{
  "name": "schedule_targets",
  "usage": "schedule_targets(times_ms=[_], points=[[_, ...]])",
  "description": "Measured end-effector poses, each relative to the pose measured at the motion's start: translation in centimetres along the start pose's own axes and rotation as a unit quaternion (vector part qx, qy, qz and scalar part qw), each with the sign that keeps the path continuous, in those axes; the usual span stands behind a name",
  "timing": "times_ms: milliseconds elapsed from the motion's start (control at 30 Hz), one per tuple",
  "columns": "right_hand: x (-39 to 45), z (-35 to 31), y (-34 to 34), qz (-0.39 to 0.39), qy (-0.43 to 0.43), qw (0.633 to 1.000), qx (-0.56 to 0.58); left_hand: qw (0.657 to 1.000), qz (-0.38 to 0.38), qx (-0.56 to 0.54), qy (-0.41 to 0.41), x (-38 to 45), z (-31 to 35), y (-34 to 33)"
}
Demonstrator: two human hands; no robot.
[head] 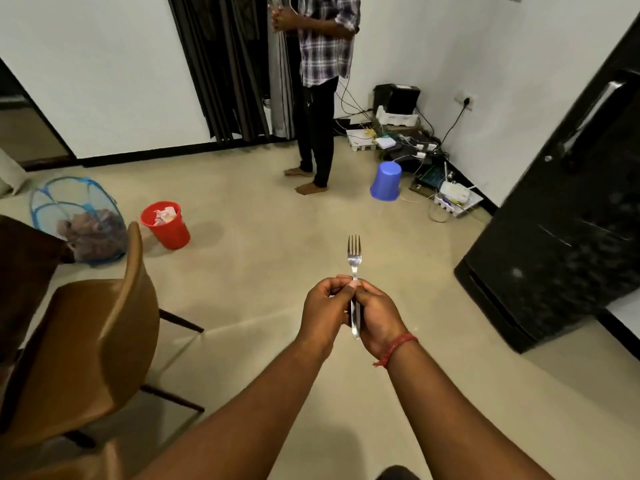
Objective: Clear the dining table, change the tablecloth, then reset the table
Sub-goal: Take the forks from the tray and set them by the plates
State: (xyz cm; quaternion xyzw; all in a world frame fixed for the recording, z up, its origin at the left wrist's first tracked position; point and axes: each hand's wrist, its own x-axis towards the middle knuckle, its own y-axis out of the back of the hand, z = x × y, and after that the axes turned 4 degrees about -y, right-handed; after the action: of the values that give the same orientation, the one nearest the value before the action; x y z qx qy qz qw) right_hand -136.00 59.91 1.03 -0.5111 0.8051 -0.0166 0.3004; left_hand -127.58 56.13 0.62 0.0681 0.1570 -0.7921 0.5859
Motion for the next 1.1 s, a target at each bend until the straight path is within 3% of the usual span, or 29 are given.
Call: schedule_targets(times_ms=[267,533,733,1100], points=[[20.6,-6.3,-8.3,-0.088,-0.023,0.995,-0.05,0.998,0.068,0.006,-0.011,20.7,5.7,4.8],[40.1,-11.5,-23.5,-0.216,-0.085,0.958,-0.169,0.97,0.242,-0.026,0.007,38.6,13.3,14.4],[52.7,-9.4,-39.1,-0.324,-0.13,0.906,-0.238,0.929,0.361,-0.082,-0.002,49.2,17.6,27.5],[68.8,-8.4,-65.4,-0.364,-0.178,0.869,-0.285,0.902,0.398,-0.165,0.016,66.8,26.2,49.8]])
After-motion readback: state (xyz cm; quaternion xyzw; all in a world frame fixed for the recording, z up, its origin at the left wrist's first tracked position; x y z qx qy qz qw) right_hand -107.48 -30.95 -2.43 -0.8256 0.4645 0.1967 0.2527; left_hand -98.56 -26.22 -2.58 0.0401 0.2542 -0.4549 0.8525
